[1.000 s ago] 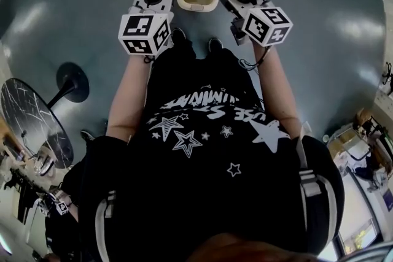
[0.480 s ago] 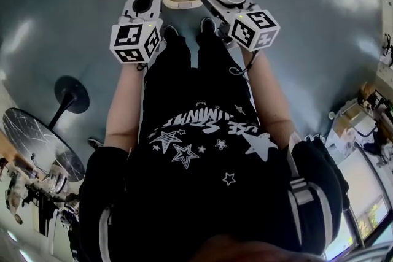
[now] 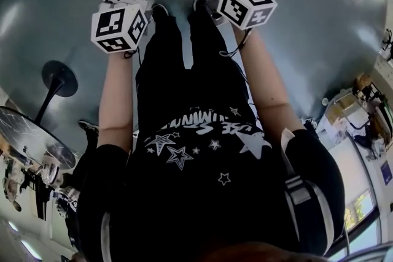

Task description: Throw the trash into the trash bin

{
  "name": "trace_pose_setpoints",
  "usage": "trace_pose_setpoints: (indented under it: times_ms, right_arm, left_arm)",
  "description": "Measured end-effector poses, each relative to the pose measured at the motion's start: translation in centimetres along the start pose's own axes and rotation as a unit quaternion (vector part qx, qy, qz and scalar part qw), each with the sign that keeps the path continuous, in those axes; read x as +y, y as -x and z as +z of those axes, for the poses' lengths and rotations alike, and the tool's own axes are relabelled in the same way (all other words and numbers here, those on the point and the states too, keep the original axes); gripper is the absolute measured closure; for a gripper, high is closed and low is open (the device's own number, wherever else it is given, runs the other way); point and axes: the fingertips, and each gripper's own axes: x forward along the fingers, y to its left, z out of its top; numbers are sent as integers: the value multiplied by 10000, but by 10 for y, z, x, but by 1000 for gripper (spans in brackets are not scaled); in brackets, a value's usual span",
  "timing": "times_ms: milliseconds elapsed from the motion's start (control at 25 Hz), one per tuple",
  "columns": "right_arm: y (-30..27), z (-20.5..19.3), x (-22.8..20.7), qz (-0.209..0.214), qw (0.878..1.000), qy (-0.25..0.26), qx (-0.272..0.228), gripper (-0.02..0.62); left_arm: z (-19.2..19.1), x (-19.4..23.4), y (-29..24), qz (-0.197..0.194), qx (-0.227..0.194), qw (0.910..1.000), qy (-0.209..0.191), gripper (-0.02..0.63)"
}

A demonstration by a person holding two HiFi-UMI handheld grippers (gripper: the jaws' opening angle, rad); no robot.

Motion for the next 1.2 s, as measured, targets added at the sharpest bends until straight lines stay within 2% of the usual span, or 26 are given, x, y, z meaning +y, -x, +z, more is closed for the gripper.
trace_pose_setpoints:
  times_ms: [680, 1040, 1200]
  right_arm:
    - [-40, -61, -41, 194, 9967, -12, 784, 272]
    - [-56, -91, -51, 331, 9936, -130, 1074, 272]
    - [-67, -107, -60, 330, 9922, -205, 1185, 272]
  left_arm:
    - [-67, 1, -46, 118, 492, 9987, 24, 595]
    - [-102, -4, -62, 145, 766, 9968, 194, 595]
    - [-118, 0, -72, 150, 903, 9957, 110, 595]
